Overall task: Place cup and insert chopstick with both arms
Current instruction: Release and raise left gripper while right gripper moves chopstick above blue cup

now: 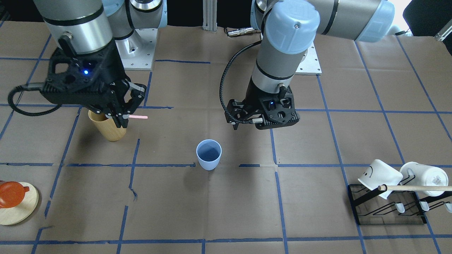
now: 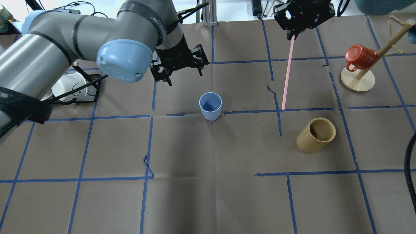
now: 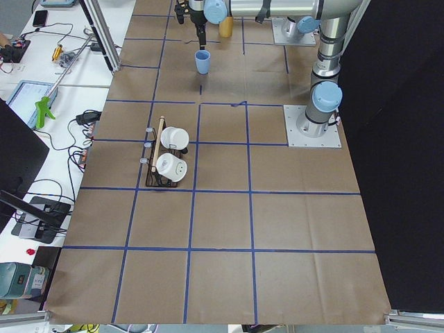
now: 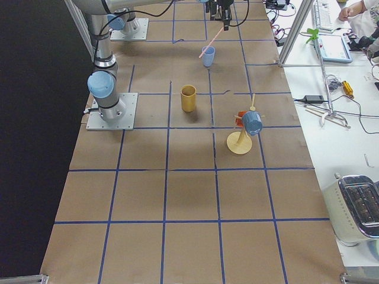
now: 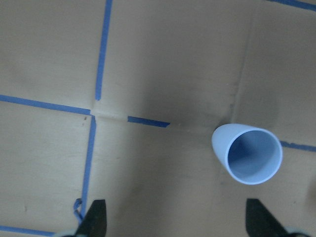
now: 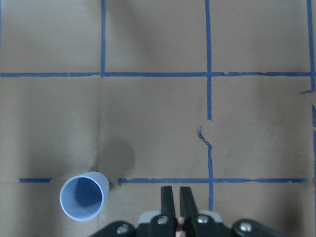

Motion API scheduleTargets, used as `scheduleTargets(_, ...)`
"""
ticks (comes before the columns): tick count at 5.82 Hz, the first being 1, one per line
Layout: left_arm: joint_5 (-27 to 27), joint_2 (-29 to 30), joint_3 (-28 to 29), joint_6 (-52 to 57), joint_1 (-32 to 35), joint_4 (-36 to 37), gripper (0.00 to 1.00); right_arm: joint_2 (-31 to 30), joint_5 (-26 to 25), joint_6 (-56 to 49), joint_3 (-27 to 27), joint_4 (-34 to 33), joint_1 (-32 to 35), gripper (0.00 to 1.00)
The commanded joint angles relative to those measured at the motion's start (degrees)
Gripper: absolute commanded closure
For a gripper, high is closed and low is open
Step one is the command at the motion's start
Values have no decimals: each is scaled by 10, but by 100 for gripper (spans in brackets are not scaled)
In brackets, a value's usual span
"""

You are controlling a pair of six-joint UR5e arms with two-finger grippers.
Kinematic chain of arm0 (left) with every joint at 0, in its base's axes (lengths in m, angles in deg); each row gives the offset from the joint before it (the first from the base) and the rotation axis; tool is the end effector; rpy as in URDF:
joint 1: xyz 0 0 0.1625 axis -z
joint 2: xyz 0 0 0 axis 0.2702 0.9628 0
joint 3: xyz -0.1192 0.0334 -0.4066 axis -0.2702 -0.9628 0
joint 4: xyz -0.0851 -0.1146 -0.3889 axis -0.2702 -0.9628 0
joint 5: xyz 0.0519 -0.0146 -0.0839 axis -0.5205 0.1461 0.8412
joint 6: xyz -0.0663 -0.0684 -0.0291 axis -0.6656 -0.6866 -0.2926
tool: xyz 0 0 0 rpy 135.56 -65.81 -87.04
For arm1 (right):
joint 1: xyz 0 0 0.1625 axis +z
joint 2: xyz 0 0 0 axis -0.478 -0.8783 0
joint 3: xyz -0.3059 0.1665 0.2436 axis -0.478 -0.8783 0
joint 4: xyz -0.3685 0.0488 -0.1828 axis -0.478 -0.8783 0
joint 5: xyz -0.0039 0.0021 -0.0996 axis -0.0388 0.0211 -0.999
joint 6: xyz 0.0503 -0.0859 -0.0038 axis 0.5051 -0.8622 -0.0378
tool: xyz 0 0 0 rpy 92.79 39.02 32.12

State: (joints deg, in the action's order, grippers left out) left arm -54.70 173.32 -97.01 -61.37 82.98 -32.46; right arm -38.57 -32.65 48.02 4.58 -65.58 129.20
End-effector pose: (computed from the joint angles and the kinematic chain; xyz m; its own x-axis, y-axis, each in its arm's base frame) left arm -0.2211 -0.5367 0.4279 -0.9879 -0.1490 0.0419 -0.1485 0.9888 0.0141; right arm 0.2444 -0.5938 0.5361 -0.9999 -0.0046 -0.0106 -0.0023 0.9775 -0.2111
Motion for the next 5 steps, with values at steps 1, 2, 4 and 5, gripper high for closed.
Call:
scheduleTargets(1, -9, -29, 1, 114, -53, -36, 2, 118, -9, 99, -127, -4, 65, 93)
scheduleTargets(2, -9, -31, 2, 119, -52, -43, 2, 141, -16, 136, -136, -17, 90, 93)
scheduleTargets(4, -9, -44, -1, 118, -57, -51, 2, 153, -29, 145, -105, -25, 97, 93)
scheduleTargets(5, -9, -44, -1, 118, -58, -55, 1, 148, -29, 148, -57, -72, 97, 93)
